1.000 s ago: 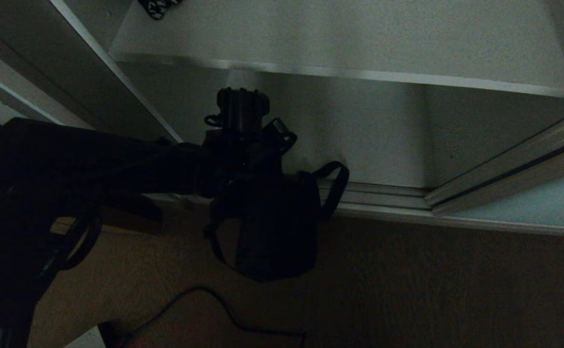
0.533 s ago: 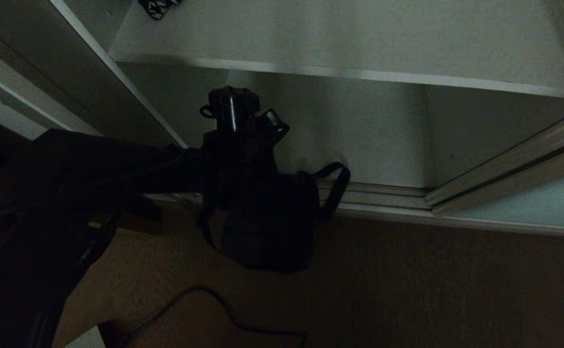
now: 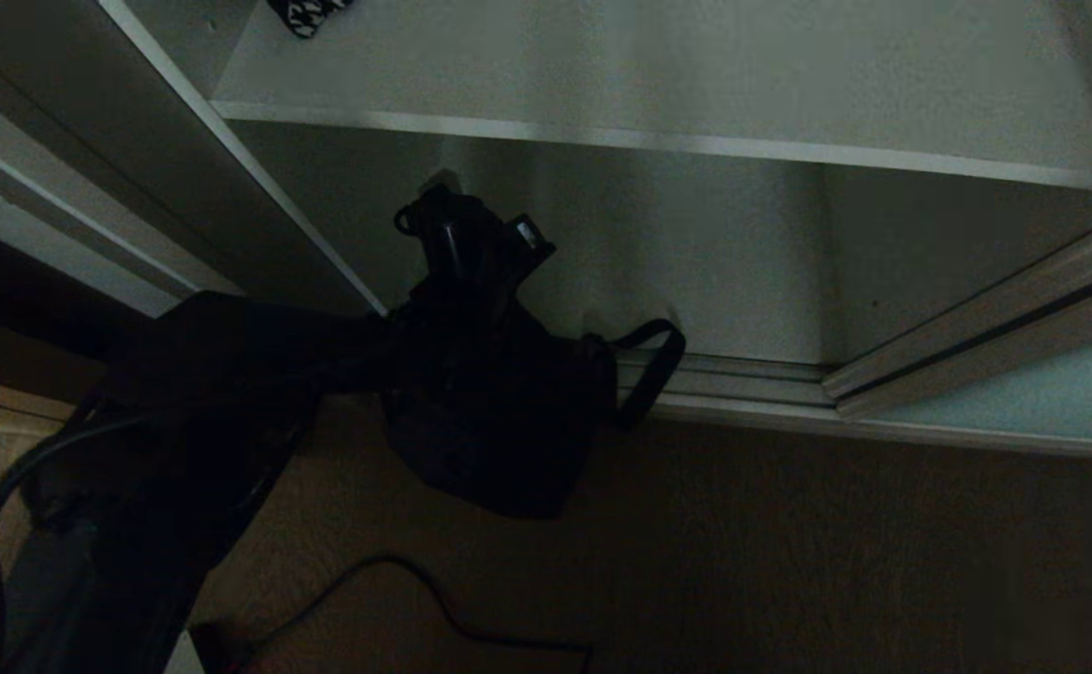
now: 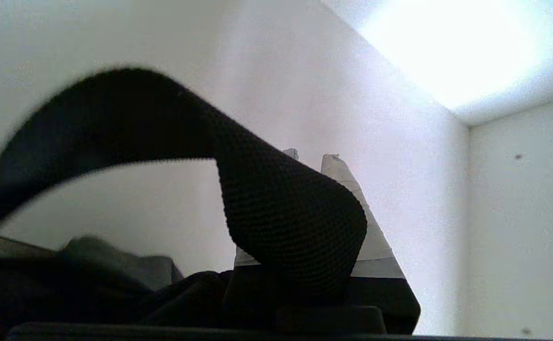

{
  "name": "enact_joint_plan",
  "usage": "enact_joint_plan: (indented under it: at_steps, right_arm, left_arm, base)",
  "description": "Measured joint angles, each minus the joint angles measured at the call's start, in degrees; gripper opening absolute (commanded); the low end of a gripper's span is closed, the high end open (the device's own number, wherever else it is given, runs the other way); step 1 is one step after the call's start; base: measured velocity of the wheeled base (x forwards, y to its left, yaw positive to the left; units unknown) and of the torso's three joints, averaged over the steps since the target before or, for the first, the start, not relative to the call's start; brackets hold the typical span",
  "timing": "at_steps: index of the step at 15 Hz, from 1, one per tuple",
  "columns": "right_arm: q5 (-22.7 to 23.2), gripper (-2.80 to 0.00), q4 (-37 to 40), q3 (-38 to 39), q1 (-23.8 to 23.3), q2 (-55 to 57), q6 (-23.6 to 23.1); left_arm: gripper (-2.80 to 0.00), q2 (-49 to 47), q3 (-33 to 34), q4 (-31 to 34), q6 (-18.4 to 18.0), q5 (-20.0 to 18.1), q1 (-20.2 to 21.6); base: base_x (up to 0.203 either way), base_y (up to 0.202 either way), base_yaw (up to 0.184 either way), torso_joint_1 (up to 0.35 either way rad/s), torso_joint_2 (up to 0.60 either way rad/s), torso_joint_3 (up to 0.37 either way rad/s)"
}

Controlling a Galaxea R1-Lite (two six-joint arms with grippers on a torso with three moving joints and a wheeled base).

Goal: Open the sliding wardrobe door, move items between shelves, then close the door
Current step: Place the bag on the lower shelf

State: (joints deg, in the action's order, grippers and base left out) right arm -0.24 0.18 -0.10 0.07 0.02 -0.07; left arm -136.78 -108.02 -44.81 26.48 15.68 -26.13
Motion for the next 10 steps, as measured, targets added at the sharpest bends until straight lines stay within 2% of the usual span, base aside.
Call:
enact_joint_plan:
  at_steps: [3, 5, 8, 10]
  right_arm:
    - [0.0, -2.80, 0.0, 0.0, 0.0, 0.0, 0.0]
    - [0.0, -2.80, 0.0, 0.0, 0.0, 0.0, 0.0]
    - [0.0, -2.80, 0.0, 0.0, 0.0, 0.0, 0.0]
    - [0.0, -2.80, 0.0, 0.0, 0.0, 0.0, 0.0]
  left_arm:
    - [-2.80, -2.4, -2.4, -1.1, -2.2, 1.1, 0.1]
    - [-2.80, -2.4, -2.8, -4.1, -3.3, 2.3, 0.1]
    - [-2.80, -2.3, -3.0, -8.3, -7.5, 2.1, 0.1]
    - [-2.80, -2.7, -3.0, -11.7, -8.8, 1.2, 0.1]
  base:
    - [0.000, 0.000, 0.000, 0.000, 0.00, 0.000]
    - [0.000, 0.000, 0.000, 0.000, 0.00, 0.000]
    - [0.000, 0.000, 0.000, 0.000, 0.00, 0.000]
    - [0.000, 0.000, 0.000, 0.000, 0.00, 0.000]
